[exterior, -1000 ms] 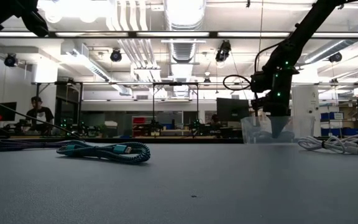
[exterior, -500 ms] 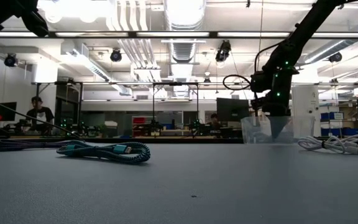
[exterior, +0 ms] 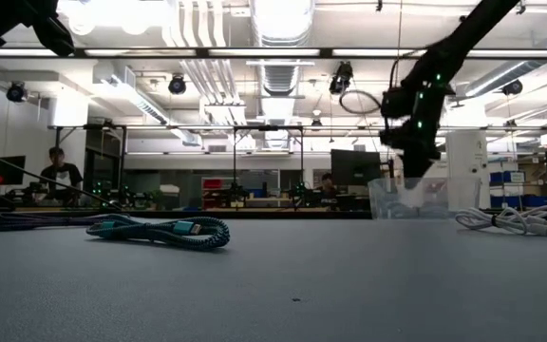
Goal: Pick and place USB-C Cables
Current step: Put the blue charger cable into the bin
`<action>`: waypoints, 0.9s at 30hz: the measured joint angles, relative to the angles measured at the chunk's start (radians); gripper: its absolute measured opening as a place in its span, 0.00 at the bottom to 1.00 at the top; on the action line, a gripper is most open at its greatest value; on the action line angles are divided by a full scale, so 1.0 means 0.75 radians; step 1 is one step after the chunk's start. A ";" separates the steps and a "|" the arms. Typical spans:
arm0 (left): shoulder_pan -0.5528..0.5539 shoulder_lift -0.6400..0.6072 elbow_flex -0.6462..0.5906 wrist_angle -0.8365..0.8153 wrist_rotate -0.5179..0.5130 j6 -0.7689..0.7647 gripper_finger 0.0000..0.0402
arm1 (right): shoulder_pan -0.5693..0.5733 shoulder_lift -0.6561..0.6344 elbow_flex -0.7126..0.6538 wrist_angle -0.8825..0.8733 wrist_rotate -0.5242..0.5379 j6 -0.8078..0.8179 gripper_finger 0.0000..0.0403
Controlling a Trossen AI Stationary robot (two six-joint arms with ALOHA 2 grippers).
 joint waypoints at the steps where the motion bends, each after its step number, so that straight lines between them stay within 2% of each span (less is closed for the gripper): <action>1: 0.000 0.000 0.000 0.000 0.001 0.000 0.00 | 0.010 -0.033 0.002 -0.003 -0.001 0.012 0.29; 6: 0.000 0.000 0.000 -0.001 -0.001 0.001 0.00 | 0.114 -0.225 -0.006 0.001 -0.003 0.069 0.27; 13: 0.000 0.000 0.000 0.000 -0.002 0.002 0.00 | 0.351 -0.497 -0.075 0.074 -0.003 0.198 0.27; 20: 0.000 0.000 0.000 0.000 -0.076 0.002 0.00 | 0.584 -0.749 -0.270 0.281 -0.002 0.330 0.27; 27: 0.000 -0.001 0.000 0.016 -0.077 0.046 0.00 | 0.785 -0.921 -0.555 0.596 -0.003 0.421 0.27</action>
